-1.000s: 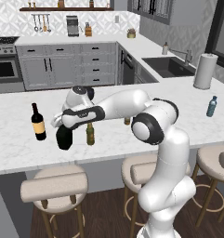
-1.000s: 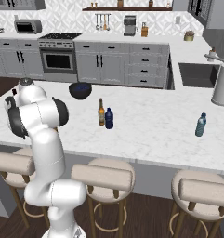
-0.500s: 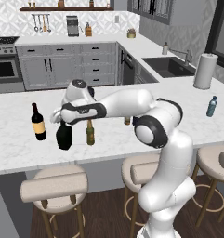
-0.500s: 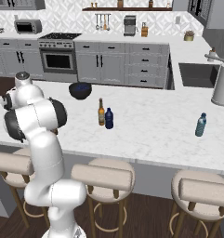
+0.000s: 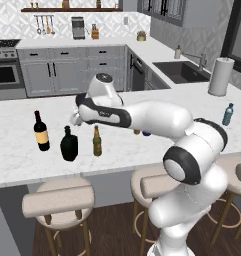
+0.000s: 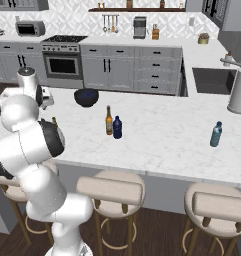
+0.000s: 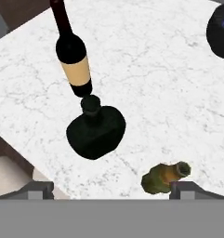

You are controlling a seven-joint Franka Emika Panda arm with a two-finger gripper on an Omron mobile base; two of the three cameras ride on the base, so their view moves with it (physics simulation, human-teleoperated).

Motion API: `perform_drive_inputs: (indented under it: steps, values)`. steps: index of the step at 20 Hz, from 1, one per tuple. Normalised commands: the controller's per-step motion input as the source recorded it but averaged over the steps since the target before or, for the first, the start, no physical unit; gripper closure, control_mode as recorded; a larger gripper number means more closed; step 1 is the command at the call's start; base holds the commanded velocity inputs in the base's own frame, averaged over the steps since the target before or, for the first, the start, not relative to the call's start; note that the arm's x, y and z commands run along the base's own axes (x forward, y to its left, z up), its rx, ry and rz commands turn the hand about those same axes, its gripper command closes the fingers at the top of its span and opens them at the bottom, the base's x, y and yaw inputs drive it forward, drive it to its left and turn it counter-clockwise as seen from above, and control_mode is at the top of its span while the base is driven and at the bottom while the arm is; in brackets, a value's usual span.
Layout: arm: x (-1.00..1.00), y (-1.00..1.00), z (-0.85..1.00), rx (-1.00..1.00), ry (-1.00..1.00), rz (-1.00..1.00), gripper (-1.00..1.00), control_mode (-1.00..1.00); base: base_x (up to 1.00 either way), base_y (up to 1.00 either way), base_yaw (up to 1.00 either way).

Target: Move the plastic bottles in the middle to the plastics group, and the glass bottles in the middle to the glass group.

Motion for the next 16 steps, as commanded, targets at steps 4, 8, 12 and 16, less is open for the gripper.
perform_drive_inputs:
  steps: [4, 8, 12, 16]
  values:
    - [-0.22, -1.0, 0.44, 0.0, 0.0, -0.1, -1.0, -1.0, 0.0, 0.0, 0.0]
    - [-0.05, -1.0, 0.12, 0.0, 0.0, -0.12, -1.0, -1.0, 0.0, 0.0, 0.0]
    - [0.0, -1.0, 0.0, 0.0, 0.0, -0.12, -1.0, -1.0, 0.0, 0.0, 0.0]
    - [0.03, -1.0, 0.05, 0.0, 0.0, -0.1, -1.0, -1.0, 0.0, 0.0, 0.0]
